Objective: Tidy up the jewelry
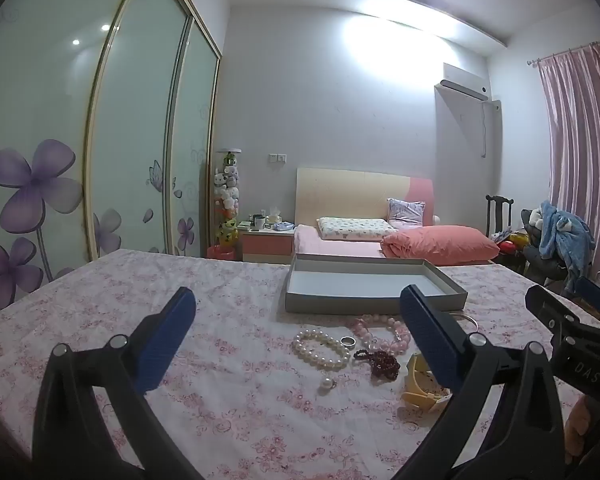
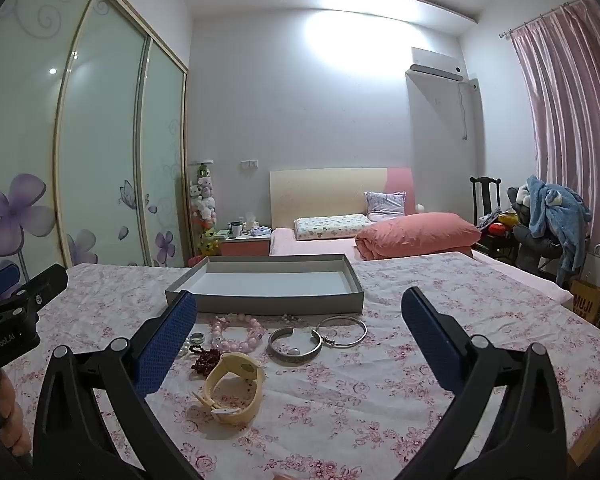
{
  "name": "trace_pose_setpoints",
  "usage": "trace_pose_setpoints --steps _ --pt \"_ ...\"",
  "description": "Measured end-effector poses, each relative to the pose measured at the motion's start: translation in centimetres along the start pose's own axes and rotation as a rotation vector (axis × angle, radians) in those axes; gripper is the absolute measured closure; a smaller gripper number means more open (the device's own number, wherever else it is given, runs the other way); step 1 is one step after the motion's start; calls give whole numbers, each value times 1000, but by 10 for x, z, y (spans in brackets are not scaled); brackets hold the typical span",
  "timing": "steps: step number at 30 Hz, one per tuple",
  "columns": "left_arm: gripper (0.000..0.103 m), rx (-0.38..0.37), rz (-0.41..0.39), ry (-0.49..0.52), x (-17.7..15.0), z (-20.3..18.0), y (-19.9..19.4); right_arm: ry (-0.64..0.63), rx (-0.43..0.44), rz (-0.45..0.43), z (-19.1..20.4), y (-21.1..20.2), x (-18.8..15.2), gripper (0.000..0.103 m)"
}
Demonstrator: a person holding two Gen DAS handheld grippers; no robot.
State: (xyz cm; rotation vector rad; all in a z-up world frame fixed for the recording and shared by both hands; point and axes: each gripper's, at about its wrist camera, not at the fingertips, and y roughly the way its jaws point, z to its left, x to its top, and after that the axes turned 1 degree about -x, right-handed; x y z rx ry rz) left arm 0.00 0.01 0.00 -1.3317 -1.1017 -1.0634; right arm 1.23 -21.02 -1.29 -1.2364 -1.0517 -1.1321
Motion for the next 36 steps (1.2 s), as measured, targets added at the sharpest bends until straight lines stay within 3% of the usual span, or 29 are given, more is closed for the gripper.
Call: trace_pose_setpoints --steps 36 --pt "4 -3 15 -3 -5 -2 6 0 0 8 1 1 0 2"
